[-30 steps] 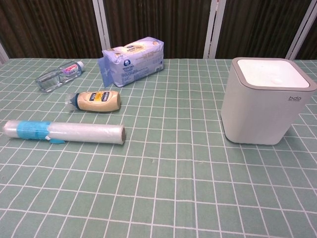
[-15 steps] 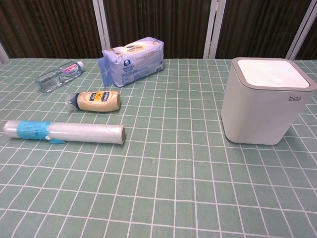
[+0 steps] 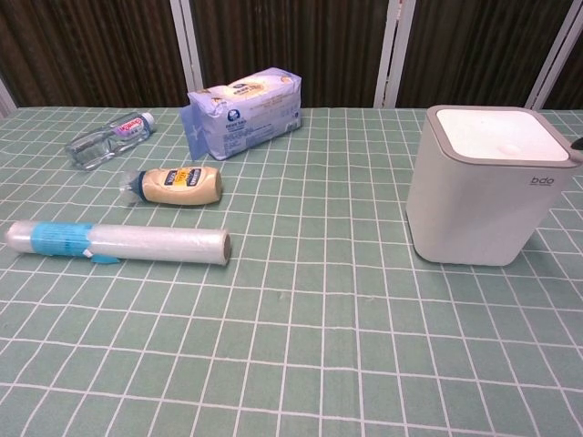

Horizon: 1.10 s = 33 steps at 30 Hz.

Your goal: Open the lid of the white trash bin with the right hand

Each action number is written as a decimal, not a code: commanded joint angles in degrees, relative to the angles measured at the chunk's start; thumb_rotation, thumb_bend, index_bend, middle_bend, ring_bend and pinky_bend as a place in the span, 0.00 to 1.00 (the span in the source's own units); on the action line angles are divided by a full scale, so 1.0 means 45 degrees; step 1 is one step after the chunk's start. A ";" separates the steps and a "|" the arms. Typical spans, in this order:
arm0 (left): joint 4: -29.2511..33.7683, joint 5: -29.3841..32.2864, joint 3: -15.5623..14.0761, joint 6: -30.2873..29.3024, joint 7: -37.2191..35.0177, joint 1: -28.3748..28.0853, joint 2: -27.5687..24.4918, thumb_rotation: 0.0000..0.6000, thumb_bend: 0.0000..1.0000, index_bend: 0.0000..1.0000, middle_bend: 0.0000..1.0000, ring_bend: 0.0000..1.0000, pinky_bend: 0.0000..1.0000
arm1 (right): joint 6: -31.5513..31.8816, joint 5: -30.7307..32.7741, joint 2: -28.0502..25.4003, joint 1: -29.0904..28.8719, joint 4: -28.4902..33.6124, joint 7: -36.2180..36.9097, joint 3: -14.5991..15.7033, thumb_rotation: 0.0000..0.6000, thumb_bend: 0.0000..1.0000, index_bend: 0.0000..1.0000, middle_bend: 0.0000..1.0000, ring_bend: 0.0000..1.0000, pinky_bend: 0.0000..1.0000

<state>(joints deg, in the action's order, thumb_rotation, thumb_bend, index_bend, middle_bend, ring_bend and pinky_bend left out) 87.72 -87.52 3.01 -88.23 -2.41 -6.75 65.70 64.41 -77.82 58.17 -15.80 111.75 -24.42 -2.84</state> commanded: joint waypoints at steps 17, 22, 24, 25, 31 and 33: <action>0.0177 0.0014 0.0038 0.0059 -0.0255 0.0071 -0.0178 1.00 0.50 0.44 0.57 0.47 0.52 | -0.1555 0.3265 0.0203 -0.2127 0.0462 -0.1467 -0.0289 1.00 0.77 0.00 0.56 0.69 0.61; 0.0169 0.0057 0.0080 0.0040 -0.0257 0.0091 -0.0169 1.00 0.50 0.44 0.57 0.47 0.52 | -0.1557 0.3318 0.0247 -0.2225 0.0293 -0.1346 -0.0131 1.00 0.77 0.00 0.56 0.69 0.61; 0.0163 0.0055 0.0088 0.0040 -0.0259 0.0092 -0.0167 1.00 0.50 0.44 0.57 0.47 0.52 | -0.1563 0.3355 0.0277 -0.2266 0.0224 -0.1302 -0.0076 1.00 0.77 0.00 0.56 0.69 0.61; 0.0161 0.0051 0.0088 0.0040 -0.0255 0.0093 -0.0165 1.00 0.50 0.44 0.57 0.47 0.52 | -0.1568 0.3368 0.0287 -0.2284 0.0197 -0.1281 -0.0054 1.00 0.77 0.00 0.56 0.69 0.61; 0.0155 0.0030 0.0095 0.0041 -0.0260 0.0098 -0.0165 1.00 0.50 0.44 0.57 0.47 0.52 | -0.1410 0.3181 0.0244 -0.2298 0.0202 -0.1073 0.0076 1.00 0.77 0.00 0.56 0.69 0.61; 0.0151 0.0043 0.0104 0.0060 -0.0261 0.0093 -0.0165 1.00 0.50 0.44 0.57 0.47 0.52 | -0.1163 0.2839 0.0169 -0.2183 0.0288 -0.0819 0.0098 1.00 0.77 0.00 0.56 0.69 0.61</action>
<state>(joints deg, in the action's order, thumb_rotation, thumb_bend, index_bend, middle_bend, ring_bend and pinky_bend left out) 88.40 -87.33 3.48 -87.96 -3.59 -6.33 64.96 58.49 -64.18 59.18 -25.98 112.76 -28.81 -2.51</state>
